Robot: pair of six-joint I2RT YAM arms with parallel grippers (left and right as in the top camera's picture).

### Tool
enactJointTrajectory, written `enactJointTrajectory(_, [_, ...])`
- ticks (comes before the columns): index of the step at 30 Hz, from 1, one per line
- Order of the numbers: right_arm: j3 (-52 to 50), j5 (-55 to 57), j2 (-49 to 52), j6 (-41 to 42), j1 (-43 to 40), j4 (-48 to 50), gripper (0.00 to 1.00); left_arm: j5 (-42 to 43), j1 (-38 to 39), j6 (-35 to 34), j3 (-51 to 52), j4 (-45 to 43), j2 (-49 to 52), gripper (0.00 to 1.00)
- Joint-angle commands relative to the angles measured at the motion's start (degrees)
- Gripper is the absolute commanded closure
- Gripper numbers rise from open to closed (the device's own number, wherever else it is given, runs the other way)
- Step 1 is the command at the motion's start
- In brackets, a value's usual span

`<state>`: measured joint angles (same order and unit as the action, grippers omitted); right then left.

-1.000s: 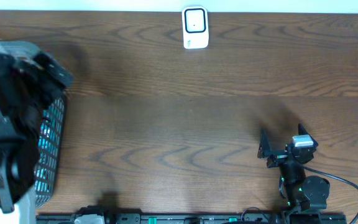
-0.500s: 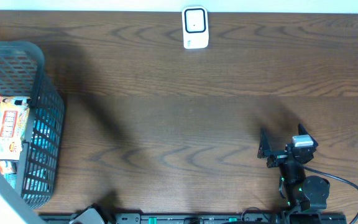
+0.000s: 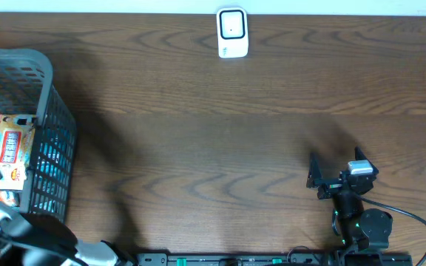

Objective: Scan the item barcode
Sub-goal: 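Move the left gripper over the basket toward the teal Listerine bottle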

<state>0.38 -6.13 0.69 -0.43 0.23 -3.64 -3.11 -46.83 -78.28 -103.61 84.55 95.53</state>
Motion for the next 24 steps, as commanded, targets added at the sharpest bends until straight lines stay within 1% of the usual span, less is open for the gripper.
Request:
enactJointTrajectory(1, [-0.07, 0.24, -0.35, 0.79, 0.13, -0.24, 0.01, 0.17, -0.24, -6.51, 0.44, 1.40, 3.76, 0.02])
enactJointTrajectory(6, [-0.07, 0.22, -0.35, 0.79, 0.13, -0.24, 0.01, 0.15, -0.22, -9.22, 1.53, 1.33, 7.08, 0.02])
enactJointTrajectory(10, [-0.07, 0.24, -0.35, 0.79, 0.13, -0.24, 0.01, 0.15, 0.48, -9.27, 4.85, -1.92, 7.89, 0.02])
enactJointTrajectory(22, [-0.07, 0.22, -0.35, 0.79, 0.13, -0.24, 0.01, 0.22, 5.49, -9.35, 21.68, -19.28, 7.89, 0.02])
enactJointTrajectory(24, [-0.07, 0.22, -0.35, 0.79, 0.13, -0.24, 0.01, 0.55, 6.16, -10.62, 23.23, -21.09, 7.89, 0.02])
